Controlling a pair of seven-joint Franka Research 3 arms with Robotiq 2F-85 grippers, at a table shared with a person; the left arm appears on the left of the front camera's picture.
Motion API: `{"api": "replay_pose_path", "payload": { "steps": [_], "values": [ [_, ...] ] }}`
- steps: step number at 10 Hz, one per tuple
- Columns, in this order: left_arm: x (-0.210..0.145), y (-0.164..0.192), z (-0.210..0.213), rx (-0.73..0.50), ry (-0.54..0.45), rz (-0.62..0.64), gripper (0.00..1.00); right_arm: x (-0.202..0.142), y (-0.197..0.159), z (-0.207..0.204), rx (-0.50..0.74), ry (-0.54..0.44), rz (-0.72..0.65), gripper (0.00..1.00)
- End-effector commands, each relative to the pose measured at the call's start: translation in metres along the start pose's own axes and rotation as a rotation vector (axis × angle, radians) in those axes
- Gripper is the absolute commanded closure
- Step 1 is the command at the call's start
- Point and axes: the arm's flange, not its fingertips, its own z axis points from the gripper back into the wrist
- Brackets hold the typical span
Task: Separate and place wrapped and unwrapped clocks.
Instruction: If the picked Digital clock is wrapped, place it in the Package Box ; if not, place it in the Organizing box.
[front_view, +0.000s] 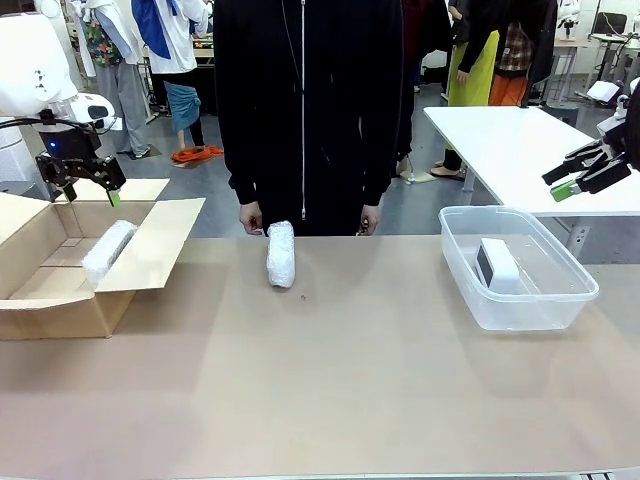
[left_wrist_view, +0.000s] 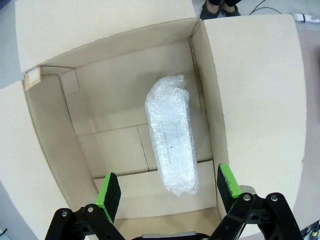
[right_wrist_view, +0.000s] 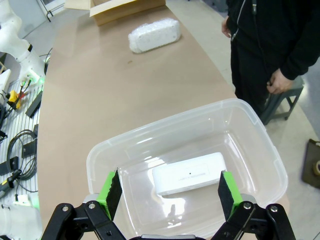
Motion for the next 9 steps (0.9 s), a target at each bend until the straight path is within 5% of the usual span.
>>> {"api": "replay_pose_path", "payload": {
  "steps": [1, 9],
  "values": [
    [-0.0103, 0.0024, 0.0013, 0.006, -0.015, -0.012, 0.0, 0.0007, 0.0012, -0.0018, -0.01, 0.005, -0.006, 0.0],
    [-0.0038, 0.0005, 0.0043, 0.001, -0.008, 0.002, 0.0, 0.0007, 0.0012, -0.0018, -0.01, 0.005, -0.006, 0.0]
  ]
}}
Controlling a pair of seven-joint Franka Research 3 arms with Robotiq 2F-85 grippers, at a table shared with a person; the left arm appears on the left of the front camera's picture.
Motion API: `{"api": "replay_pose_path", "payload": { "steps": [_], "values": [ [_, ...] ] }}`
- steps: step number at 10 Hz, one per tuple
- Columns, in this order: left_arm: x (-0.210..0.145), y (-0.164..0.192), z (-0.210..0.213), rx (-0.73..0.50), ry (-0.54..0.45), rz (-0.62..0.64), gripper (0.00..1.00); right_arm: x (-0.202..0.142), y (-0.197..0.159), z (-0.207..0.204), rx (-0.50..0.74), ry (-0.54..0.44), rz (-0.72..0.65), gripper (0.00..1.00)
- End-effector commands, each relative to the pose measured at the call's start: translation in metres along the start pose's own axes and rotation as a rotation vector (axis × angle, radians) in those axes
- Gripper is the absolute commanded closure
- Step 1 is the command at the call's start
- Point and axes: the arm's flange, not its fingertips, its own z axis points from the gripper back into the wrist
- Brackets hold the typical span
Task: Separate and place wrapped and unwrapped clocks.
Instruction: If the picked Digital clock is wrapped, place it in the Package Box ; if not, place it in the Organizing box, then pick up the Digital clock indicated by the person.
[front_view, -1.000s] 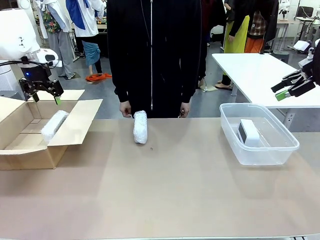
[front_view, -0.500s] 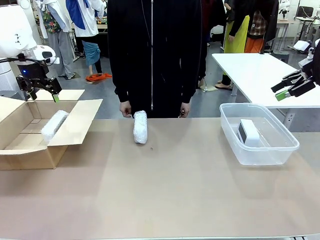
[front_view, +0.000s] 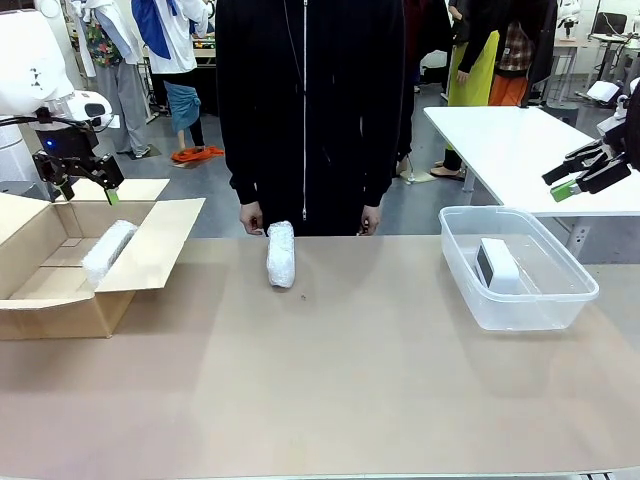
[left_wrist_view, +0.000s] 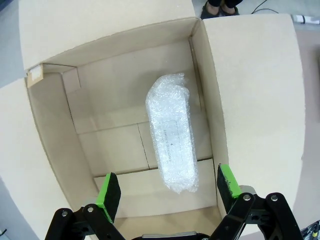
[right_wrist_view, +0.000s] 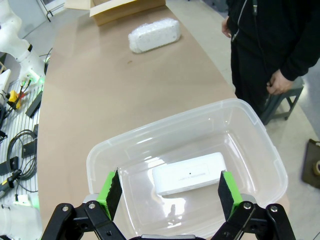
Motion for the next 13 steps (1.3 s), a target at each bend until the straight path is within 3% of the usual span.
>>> {"api": "replay_pose_path", "payload": {
  "steps": [1, 13],
  "values": [
    [0.0005, 0.0003, 0.001, 0.0, 0.0, 0.0, 0.0, 0.0007, 0.0012, -0.0018, -0.01, 0.005, -0.006, 0.0],
    [0.0, 0.0, 0.0, 0.0, 0.0, 0.0, 0.0, 0.0007, 0.0012, -0.0018, -0.01, 0.005, -0.006, 0.0]
  ]
}}
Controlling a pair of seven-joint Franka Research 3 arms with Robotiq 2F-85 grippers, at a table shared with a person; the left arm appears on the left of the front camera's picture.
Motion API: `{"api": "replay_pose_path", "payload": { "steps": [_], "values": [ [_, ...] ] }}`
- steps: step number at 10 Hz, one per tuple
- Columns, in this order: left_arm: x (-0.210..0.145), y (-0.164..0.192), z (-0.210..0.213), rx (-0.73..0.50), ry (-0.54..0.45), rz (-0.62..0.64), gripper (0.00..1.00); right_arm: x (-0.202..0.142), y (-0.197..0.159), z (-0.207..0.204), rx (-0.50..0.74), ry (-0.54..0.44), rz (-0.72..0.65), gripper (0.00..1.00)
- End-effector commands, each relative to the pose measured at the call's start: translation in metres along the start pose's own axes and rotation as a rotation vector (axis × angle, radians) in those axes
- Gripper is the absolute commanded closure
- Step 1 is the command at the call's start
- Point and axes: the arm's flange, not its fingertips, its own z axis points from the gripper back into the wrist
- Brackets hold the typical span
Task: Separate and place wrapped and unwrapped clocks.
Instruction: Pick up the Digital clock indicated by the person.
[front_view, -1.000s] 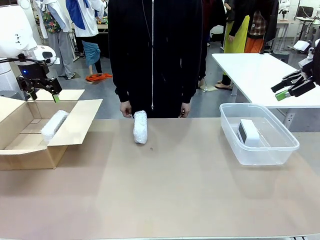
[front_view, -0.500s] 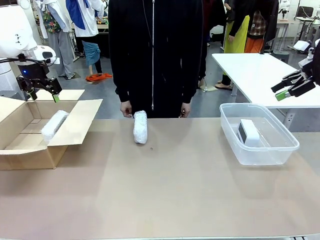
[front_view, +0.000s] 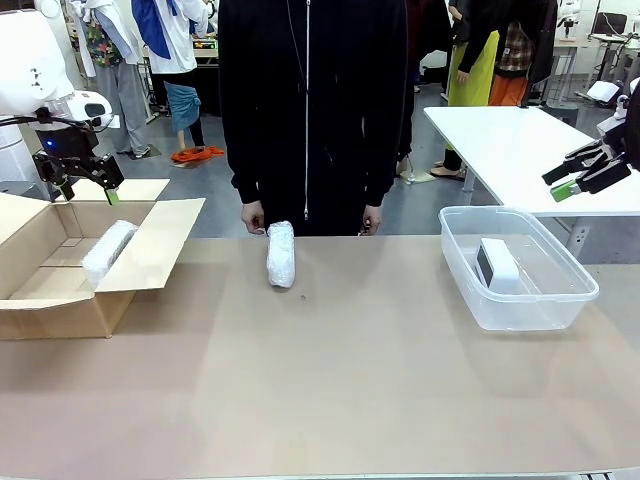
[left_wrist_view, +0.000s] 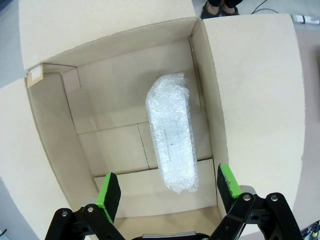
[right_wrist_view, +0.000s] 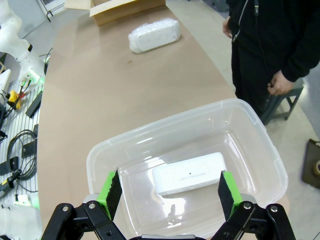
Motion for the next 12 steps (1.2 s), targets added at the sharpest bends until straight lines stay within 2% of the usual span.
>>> {"api": "replay_pose_path", "payload": {
  "steps": [1, 3, 6, 10, 12],
  "values": [
    [-0.001, -0.005, 0.013, 0.005, -0.018, -0.03, 0.0, 0.001, 0.001, -0.002, -0.01, 0.005, -0.006, 0.0],
    [-0.004, 0.0, 0.029, -0.006, -0.108, -0.123, 0.0, 0.001, 0.001, -0.002, -0.01, 0.005, -0.006, 0.0],
    [-0.015, 0.027, 0.037, -0.08, -0.19, -0.263, 0.0, 0.001, 0.001, -0.002, -0.01, 0.005, -0.006, 0.0],
    [-0.031, 0.061, 0.038, -0.34, -0.385, -0.583, 0.0, 0.001, 0.001, -0.002, -0.01, 0.005, -0.006, 0.0],
    [-0.041, 0.085, 0.042, -0.421, -0.465, -0.697, 0.0, 0.001, 0.001, -0.002, -0.01, 0.005, -0.006, 0.0]
  ]
}}
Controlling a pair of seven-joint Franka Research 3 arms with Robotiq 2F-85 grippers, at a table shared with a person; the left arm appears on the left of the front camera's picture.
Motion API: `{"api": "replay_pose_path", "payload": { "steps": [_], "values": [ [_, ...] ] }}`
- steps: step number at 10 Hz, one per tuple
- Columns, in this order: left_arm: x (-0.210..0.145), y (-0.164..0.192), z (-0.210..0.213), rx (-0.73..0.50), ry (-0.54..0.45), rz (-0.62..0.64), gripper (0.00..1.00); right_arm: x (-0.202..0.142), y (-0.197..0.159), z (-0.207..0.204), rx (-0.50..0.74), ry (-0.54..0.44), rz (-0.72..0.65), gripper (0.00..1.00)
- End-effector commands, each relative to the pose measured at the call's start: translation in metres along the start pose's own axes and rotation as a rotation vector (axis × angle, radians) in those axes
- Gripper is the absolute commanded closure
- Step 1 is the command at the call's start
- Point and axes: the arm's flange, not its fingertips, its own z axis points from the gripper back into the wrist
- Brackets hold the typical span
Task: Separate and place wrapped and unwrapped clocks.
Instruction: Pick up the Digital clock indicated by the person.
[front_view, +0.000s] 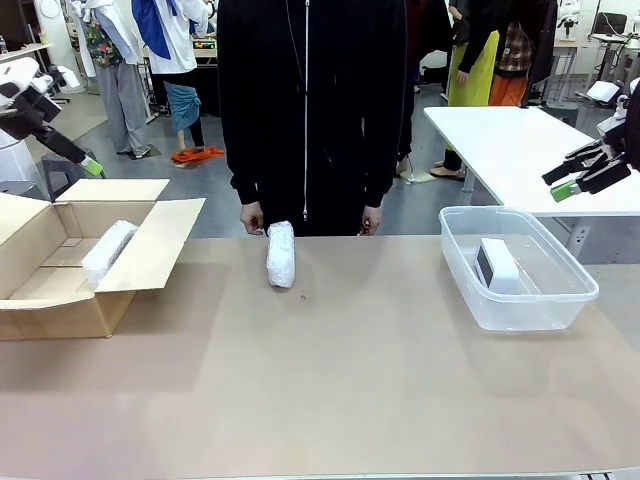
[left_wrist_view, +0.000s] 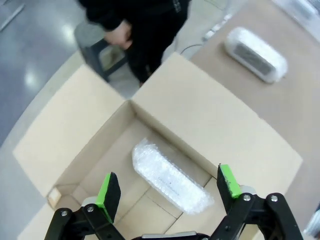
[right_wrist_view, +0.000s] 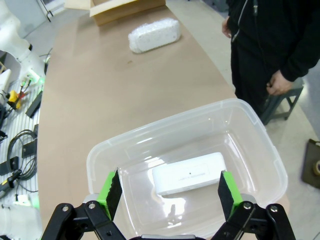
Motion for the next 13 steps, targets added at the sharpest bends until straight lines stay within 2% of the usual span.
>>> {"api": "replay_pose_path", "payload": {
  "steps": [1, 4, 6, 10, 11, 13],
  "values": [
    [-0.025, 0.01, 0.019, -0.125, -0.038, -0.099, 0.0, 0.001, 0.001, -0.002, -0.01, 0.005, -0.006, 0.0],
    [-0.043, 0.023, 0.025, -0.173, -0.037, -0.267, 0.0, 0.001, 0.001, -0.002, -0.01, 0.005, -0.006, 0.0],
    [-0.049, 0.029, 0.029, -0.162, -0.119, -0.348, 0.0, 0.001, 0.001, -0.002, -0.01, 0.005, -0.006, 0.0],
    [-0.06, 0.037, 0.03, -0.245, -0.375, -0.431, 0.0, 0.001, 0.001, -0.002, -0.01, 0.005, -0.006, 0.0],
    [-0.061, 0.036, 0.028, -0.256, -0.401, -0.441, 0.0, 0.001, 0.001, -0.002, -0.01, 0.005, -0.006, 0.0],
    [-0.053, 0.034, 0.022, -0.308, -0.389, -0.48, 0.0, 0.001, 0.001, -0.002, -0.01, 0.005, -0.006, 0.0]
  ]
}}
